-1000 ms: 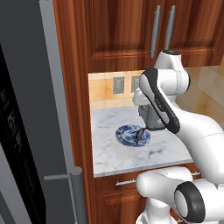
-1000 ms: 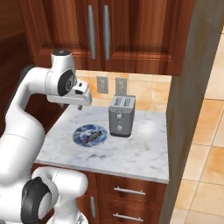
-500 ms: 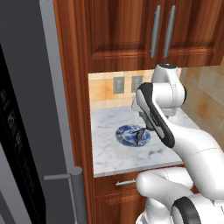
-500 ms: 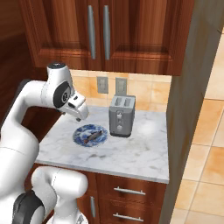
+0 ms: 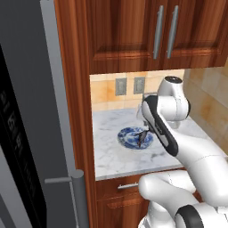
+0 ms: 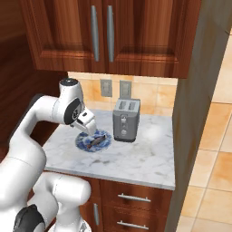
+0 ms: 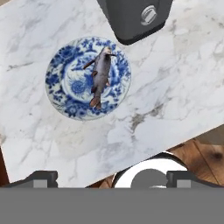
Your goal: Place the fish on the counter behind the older fish on the same shelf of the fridge to maintain FIFO order. Close the fridge door when finished.
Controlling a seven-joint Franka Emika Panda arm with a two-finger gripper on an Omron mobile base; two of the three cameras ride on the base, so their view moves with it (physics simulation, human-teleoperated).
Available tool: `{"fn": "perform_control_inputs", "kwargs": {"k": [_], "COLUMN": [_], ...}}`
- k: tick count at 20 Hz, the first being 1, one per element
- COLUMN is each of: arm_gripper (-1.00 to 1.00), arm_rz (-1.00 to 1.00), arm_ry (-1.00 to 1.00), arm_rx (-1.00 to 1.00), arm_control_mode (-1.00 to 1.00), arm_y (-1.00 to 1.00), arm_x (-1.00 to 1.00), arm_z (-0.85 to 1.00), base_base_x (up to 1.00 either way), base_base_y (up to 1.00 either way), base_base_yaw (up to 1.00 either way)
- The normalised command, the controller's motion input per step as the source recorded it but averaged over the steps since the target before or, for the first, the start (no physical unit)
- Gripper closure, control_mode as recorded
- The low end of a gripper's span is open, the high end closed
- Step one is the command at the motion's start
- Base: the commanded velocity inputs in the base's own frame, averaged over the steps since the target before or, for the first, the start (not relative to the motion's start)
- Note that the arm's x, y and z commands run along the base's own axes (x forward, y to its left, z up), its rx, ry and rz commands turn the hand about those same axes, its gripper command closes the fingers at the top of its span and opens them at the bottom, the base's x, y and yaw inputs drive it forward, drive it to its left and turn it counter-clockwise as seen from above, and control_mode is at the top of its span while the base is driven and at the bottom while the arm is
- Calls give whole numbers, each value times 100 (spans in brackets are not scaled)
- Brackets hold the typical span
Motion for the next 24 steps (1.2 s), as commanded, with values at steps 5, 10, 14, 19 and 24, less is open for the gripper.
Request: {"fn": "perform_control_inputs", "kwargs": {"k": [5,10,14,19,24], "arm_gripper": [-100,-100,-100,-100,-100], "arm_rz": [-3,0,0,1,0], "arm_ry": [8,7,1,11,6], "arm_rx": [0,0,0,0,0], "arm_control_mode": [-100,-100,-100,-100,-100], "arm_y": [0,0,-1,-15,-13], "arm_x": [13,18,54,56,49], "arm_z": [-24,-34,-44,-28,-20], "base_base_x": [0,0,0,0,0], "base_base_y": [0,0,0,0,0], "base_base_yaw": [0,0,0,0,0]}}
